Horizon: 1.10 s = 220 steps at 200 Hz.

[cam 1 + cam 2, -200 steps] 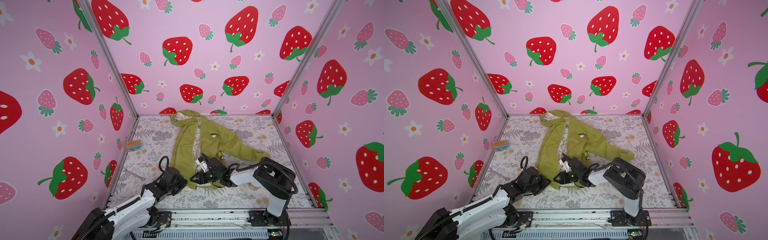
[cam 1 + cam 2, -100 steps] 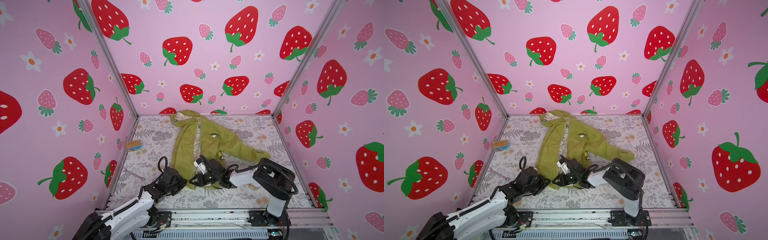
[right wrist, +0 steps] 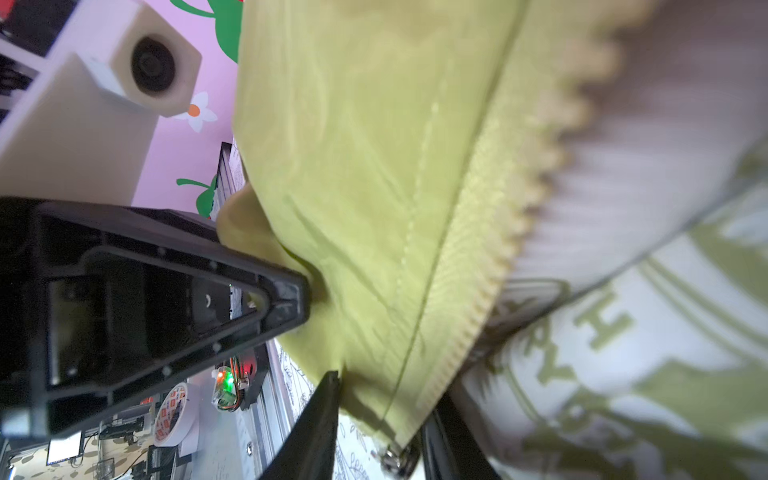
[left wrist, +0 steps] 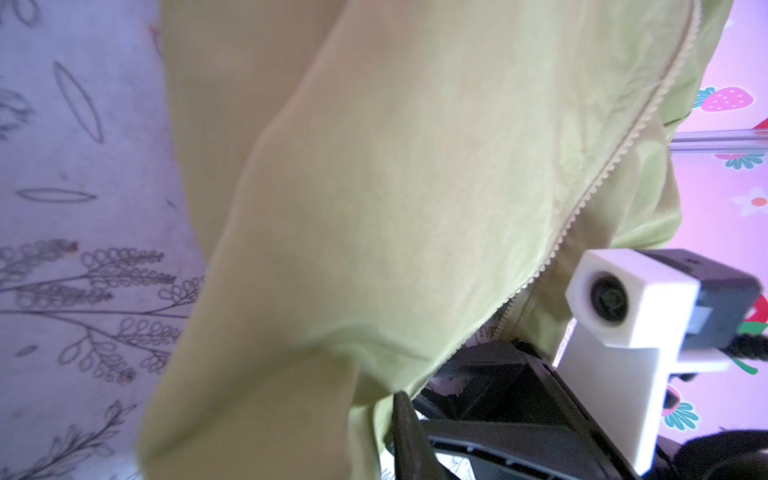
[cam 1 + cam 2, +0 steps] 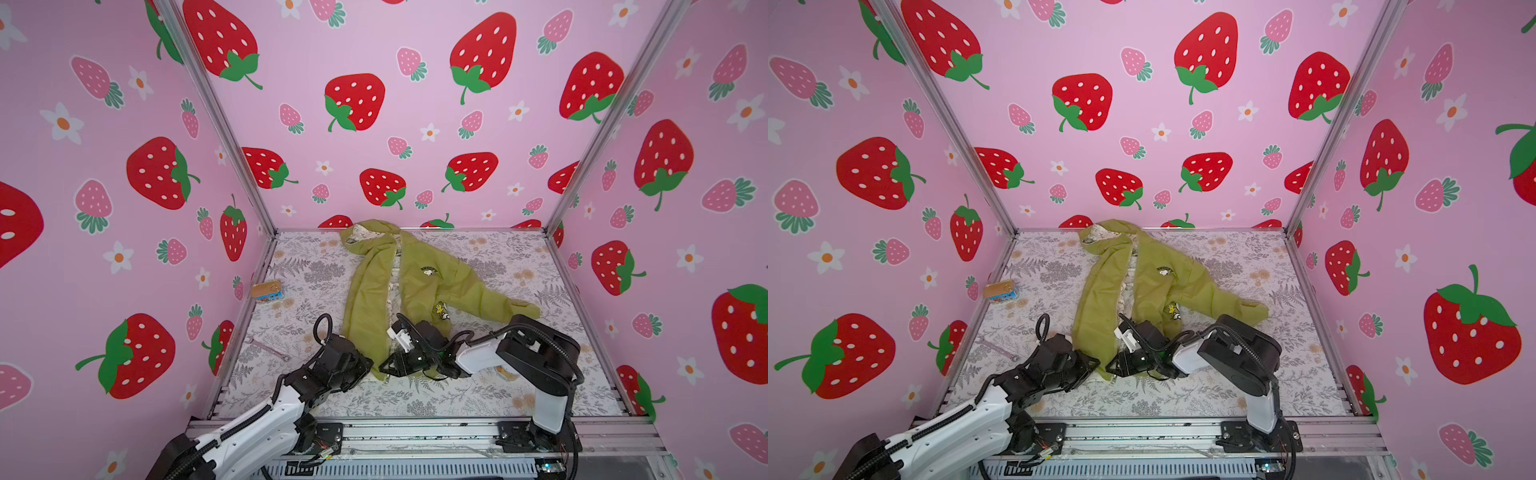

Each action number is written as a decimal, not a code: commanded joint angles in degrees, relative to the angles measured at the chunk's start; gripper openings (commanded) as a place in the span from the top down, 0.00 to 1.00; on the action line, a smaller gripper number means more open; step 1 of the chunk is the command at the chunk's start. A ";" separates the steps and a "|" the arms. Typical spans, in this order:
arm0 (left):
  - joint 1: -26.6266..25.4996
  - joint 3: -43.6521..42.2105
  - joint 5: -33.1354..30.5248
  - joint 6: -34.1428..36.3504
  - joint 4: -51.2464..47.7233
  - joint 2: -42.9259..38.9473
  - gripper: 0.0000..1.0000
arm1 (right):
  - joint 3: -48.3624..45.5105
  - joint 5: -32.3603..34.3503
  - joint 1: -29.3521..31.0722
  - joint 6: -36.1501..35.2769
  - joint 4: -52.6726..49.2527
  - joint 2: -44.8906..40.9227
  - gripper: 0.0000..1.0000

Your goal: Zip up the jacket

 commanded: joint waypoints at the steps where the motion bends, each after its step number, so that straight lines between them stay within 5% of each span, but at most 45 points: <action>1: 0.35 -0.47 -1.49 -0.74 -1.07 -0.35 0.78 | -0.01 -1.54 0.74 0.22 1.37 1.14 0.66; 62: 0.54 -0.50 -1.67 -0.75 -1.80 -1.26 0.77 | 0.23 -2.19 0.83 1.68 2.81 -1.90 0.86; 88: 0.96 0.68 -1.84 -0.65 -4.58 -4.05 0.49 | 2.06 -1.52 0.73 2.03 0.69 -3.20 1.00; 105: 1.28 1.78 -2.02 -0.84 -7.29 -7.88 0.34 | 3.06 -1.18 0.07 2.81 -0.17 -4.10 1.00; 132: 2.57 2.60 -1.05 -2.20 -9.75 -14.01 0.25 | 5.43 -1.20 -2.15 4.75 -0.40 -4.86 1.00; 180: 8.34 3.30 6.69 -4.60 -4.45 -14.53 0.23 | 14.70 -2.60 -4.69 7.40 -2.15 -2.59 1.00; 220: 19.33 8.32 12.09 0.30 -0.53 -11.30 0.22 | 20.13 -1.69 -7.18 9.14 -2.76 -2.40 1.00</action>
